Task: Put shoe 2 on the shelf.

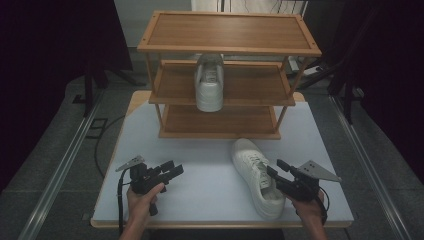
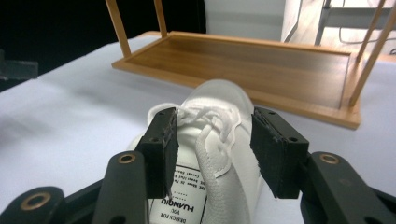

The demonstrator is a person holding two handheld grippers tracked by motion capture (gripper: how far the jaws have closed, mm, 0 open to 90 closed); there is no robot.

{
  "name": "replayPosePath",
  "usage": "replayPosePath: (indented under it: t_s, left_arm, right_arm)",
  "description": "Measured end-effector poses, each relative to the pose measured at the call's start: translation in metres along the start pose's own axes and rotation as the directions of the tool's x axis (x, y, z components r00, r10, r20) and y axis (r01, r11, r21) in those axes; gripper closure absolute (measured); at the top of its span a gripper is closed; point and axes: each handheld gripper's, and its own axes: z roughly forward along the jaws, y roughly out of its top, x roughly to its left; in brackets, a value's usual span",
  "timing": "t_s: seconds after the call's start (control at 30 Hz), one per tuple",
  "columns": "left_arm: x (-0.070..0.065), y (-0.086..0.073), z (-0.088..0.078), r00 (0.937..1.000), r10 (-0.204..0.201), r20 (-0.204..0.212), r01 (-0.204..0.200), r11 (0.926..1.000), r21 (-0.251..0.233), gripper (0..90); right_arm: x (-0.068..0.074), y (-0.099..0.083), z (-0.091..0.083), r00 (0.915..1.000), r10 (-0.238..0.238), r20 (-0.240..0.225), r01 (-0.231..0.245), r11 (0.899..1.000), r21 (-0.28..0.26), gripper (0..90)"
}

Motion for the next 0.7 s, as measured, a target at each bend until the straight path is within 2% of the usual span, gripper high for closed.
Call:
replayPosePath:
  t_s: [0.07,0.1,0.2,0.23,0.27,0.3,0.33,0.4,0.43,0.53,0.7]
  left_arm:
    - [0.001,0.000,-0.001,1.0000,-0.003,-0.008,0.003,1.0000,-0.007,35.4]
    - [0.002,0.000,-0.001,0.9999,-0.007,-0.009,0.007,1.0000,-0.007,35.4]
    - [0.004,-0.001,-0.002,0.9998,-0.019,-0.006,0.019,0.9998,-0.009,35.4]
    - [0.004,-0.001,-0.002,0.9998,-0.019,-0.006,0.019,0.9998,-0.009,35.4]
    - [0.003,-0.002,-0.002,0.9998,-0.018,-0.006,0.018,0.9998,-0.008,35.4]
    - [0.003,-0.002,-0.001,0.9998,-0.017,-0.004,0.017,0.9998,-0.007,35.4]
    - [0.003,-0.002,-0.001,0.9999,-0.017,-0.004,0.017,0.9999,-0.004,35.4]
    - [0.003,-0.002,0.000,0.9999,-0.015,-0.004,0.015,0.9999,-0.002,35.4]
    - [0.003,-0.002,0.000,0.9999,-0.015,-0.004,0.015,0.9999,-0.002,35.4]
    - [0.003,-0.003,0.001,0.9997,-0.024,0.000,0.024,0.9997,-0.001,35.4]
    - [0.003,-0.002,-0.001,0.9996,-0.026,0.004,0.026,0.9996,-0.006,35.5]
  right_arm:
    - [0.000,-0.002,0.010,0.9998,-0.019,-0.004,0.019,0.999,0.031,50.1]
    - [0.000,-0.002,0.010,0.9998,-0.019,-0.004,0.019,0.999,0.031,50.1]
    - [-0.004,-0.009,0.022,0.9997,-0.026,0.002,0.026,0.996,0.086,49.9]
    - [-0.004,-0.009,0.022,0.9997,-0.026,0.002,0.026,0.996,0.086,49.9]
    - [-0.005,-0.010,0.025,0.9998,-0.018,-0.004,0.019,0.996,0.093,50.6]
    - [-0.007,-0.011,0.028,0.9999,0.008,-0.006,-0.008,0.995,0.095,55.7]
    - [-0.007,-0.011,0.028,0.9999,0.008,0.012,-0.009,0.994,0.107,57.3]
    - [-0.008,-0.012,0.029,0.9996,0.021,0.018,-0.023,0.994,0.104,63.0]
    - [-0.008,-0.012,0.029,0.9996,0.021,0.018,-0.023,0.994,0.104,63.0]
    - [-0.007,-0.012,0.027,0.9983,0.005,0.059,-0.010,0.996,0.088,77.7]
    - [-0.004,-0.012,0.027,0.9972,0.024,0.071,-0.029,0.997,0.070,81.6]
